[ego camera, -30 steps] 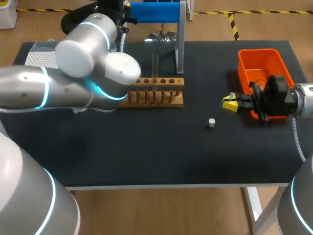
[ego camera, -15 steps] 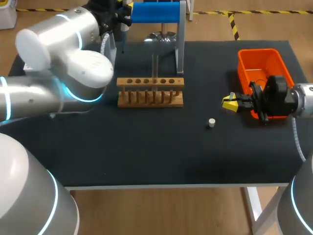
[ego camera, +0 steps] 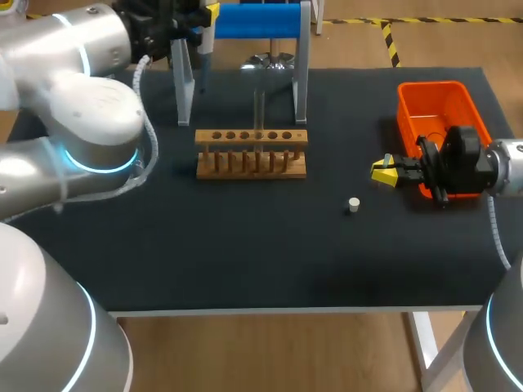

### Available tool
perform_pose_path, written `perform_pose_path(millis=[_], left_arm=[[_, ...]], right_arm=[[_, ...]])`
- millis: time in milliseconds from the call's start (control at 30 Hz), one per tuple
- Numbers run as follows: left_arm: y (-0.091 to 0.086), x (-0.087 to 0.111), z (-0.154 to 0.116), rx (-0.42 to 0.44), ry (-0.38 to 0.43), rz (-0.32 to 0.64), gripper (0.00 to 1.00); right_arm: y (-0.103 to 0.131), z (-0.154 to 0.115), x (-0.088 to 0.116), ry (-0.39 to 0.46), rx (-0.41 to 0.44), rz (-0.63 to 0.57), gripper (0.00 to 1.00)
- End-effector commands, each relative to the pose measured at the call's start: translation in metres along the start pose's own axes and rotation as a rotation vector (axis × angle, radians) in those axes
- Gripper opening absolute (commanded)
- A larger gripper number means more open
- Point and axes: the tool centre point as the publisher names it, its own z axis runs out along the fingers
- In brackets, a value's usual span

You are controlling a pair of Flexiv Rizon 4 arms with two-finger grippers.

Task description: Invert the test tube, pick up the pipette, mount the tip to pipette, aspirate from beaker and dispense into the tube, eject the tip, return the pipette, and cap with the stopper.

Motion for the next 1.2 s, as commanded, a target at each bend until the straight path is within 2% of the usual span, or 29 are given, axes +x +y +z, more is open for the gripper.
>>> perform_pose_path(millis=[33, 333, 467, 533, 667, 867, 1200], left_arm=[[0.003, -0.003, -0.007, 0.018, 0.25, 0.001, 0.0], [0.003, -0.003, -0.007, 0.018, 0.25, 0.001, 0.0], [-0.022, 0.004, -0.025, 0.063, 0.428, 0.041, 0.0], [-0.031, 0.009, -0.033, 0.091, 0.477, 0.047, 0.0], [-0.05, 0.024, -0.048, 0.114, 0.559, 0.065, 0.0], [-0.072, 0.051, -0.063, 0.129, 0.613, 0.092, 0.0], [-0.087, 0.119, -0.067, 0.154, 0.697, 0.122, 0.0]], right_arm=[[0.0, 0.0, 0.001, 0.0, 0.001, -0.001, 0.0], [0.0, 0.0, 0.001, 0.0, 0.001, -0.001, 0.0], [0.0, 0.0, 0.001, 0.0, 0.001, -0.001, 0.0], [0.0, 0.0, 0.001, 0.0, 0.001, -0.001, 0.0], [0.0, 0.0, 0.001, 0.0, 0.001, -0.001, 0.0], [0.0, 0.0, 0.001, 0.0, 0.001, -0.001, 0.0], [0.0, 0.0, 0.001, 0.0, 0.001, -0.001, 0.0]])
